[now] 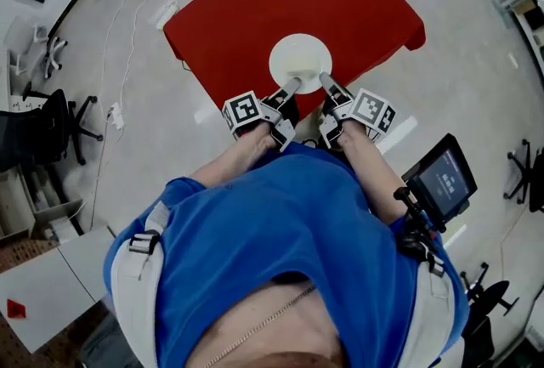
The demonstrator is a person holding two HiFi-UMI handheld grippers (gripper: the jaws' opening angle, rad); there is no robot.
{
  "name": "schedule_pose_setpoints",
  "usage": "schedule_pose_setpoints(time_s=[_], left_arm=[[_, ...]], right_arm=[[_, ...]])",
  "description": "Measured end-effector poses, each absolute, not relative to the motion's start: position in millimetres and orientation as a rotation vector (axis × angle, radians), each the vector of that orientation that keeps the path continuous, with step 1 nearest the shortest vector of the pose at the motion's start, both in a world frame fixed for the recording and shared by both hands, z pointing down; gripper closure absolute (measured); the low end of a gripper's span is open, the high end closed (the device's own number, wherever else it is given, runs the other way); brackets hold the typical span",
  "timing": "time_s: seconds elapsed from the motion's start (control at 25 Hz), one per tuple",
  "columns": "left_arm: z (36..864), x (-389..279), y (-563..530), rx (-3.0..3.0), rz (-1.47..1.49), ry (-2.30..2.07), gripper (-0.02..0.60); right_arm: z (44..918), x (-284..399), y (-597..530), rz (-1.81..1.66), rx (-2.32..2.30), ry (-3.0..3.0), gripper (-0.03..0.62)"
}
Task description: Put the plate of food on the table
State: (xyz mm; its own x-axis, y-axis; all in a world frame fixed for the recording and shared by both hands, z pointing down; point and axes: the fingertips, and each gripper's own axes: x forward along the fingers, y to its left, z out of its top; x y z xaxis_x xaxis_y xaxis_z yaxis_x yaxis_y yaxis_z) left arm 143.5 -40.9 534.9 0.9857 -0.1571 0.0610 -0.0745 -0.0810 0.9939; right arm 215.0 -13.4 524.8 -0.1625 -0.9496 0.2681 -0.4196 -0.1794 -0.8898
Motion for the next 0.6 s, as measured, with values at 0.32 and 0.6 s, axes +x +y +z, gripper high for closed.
schedule_pose_setpoints(time_s=[0.32,0.6], left_arm=[[528.7,124.6,-40.5,1.653,-0.126,-0.228,0.543],[533.7,129.2,-46.4,1.653,-0.131,-0.274,0.543]], right_arm=[[520.6,197.5,-17.9,-1.361,-1.538,1.629,0.562],[522.3,203.6,-25.2,-1.385,-1.503,1.646,0.562]])
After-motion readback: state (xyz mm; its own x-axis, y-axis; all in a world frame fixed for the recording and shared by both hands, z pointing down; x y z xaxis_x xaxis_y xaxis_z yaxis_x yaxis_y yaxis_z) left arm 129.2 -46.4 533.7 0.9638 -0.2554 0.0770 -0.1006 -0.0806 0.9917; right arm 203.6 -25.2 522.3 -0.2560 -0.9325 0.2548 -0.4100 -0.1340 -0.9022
